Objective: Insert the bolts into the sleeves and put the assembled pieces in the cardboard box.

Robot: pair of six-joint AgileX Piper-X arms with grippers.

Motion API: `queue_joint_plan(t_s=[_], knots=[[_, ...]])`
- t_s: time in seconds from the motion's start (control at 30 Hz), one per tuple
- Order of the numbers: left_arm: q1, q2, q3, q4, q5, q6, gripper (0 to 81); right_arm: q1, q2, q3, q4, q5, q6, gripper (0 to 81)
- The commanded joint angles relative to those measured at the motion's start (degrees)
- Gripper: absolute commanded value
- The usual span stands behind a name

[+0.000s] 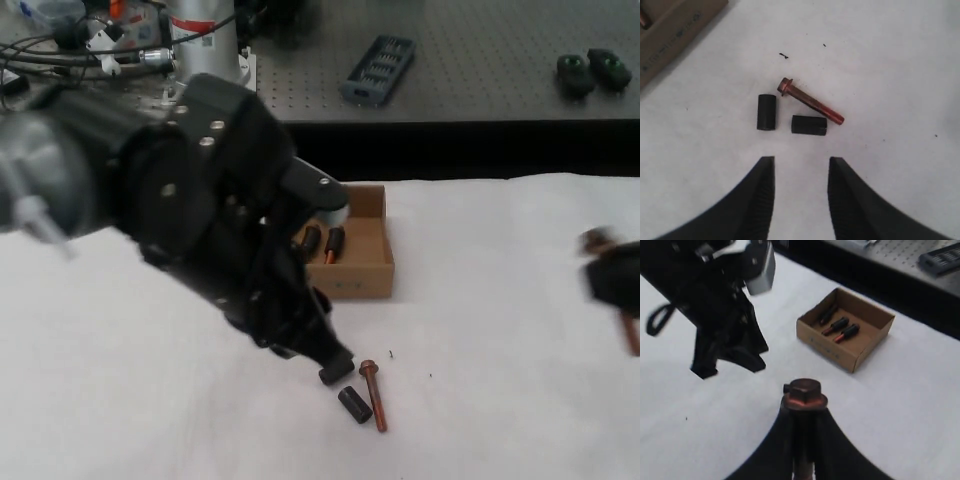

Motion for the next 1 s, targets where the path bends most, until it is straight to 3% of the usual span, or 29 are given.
queue_joint_plan(t_s=[0.0, 0.33, 0.53, 0.97], knots=[[-0.7, 6.9, -5.6, 0.3, -1.6, 0.8, 26.3, -0.4, -8.5, 0.5, -0.8, 2.7, 4.2, 3.7], [-1.3, 18.5, -15.1, 3.2, -4.7, 3.6, 26.3, -0.4, -20.7, 0.6, 8.5, 6.4, 8.2, 3.7], [-1.6, 24.0, -18.2, 5.0, -8.1, 7.6, 26.3, -0.4, -22.8, 0.6, 11.1, 6.4, 8.2, 3.7], [-1.7, 26.9, -18.2, 5.0, -8.1, 8.3, 23.0, -0.4, -22.9, 0.6, 11.0, 6.4, 8.2, 3.7]])
